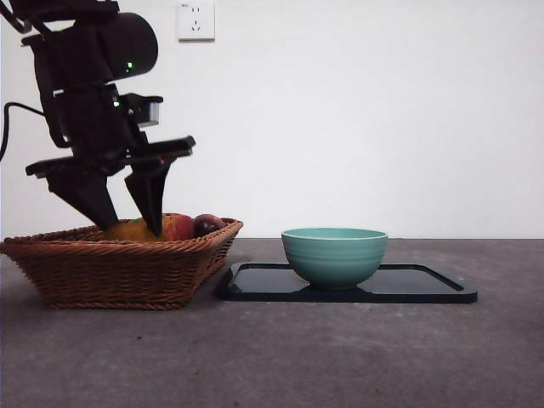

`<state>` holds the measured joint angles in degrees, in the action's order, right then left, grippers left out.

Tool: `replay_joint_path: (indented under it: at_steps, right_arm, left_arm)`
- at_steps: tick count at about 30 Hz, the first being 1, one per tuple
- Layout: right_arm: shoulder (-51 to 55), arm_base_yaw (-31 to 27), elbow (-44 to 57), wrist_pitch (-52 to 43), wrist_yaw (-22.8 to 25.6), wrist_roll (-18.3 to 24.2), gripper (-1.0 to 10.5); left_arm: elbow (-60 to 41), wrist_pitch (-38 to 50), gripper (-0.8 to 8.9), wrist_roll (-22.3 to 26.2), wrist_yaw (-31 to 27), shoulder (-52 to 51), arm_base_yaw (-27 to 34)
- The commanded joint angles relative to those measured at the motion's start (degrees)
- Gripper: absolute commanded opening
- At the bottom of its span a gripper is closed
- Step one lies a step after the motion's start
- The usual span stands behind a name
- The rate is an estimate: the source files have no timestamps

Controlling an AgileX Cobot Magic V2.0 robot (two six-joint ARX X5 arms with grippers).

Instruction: Pick up the wifruite, put it on the bowl, pick up the plate, put it on desk

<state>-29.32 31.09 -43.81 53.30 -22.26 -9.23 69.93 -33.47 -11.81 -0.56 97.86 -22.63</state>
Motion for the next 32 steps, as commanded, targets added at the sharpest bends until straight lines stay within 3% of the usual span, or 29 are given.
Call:
replay_joint_path:
  at_steps: [1,7,13,23,32]
  right_arm:
    - [-0.07,0.33,-0.44,-0.61,0.20,0.48,2.2]
    - [-0.07,0.33,-0.44,-0.61,0.20,0.48,2.2]
    - [-0.07,0.33,-0.44,-0.59,0.17,0.46,2.2]
    - [-0.07,0.33,-0.44,-0.55,0.17,0.39,2.2]
    - [-0.07,0.33,-0.44,-0.55,0.15,0.28,2.2]
  left_arm:
    - [-0.83,1.64,1.87,-2.40,-4.15,0.94,-1.14]
    - [-2.25,2.51,1.97,-2.86,-5.66,0.94,-2.47]
    - [-2.25,2.82,3.49,-4.15,-5.68,0.94,-3.17]
    - [-2.16,3.10,3.49,-3.85,-5.70,-0.57,-3.37]
    - [-2.14,3.10,3.49,-2.14,-5.64,-11.04,-3.39]
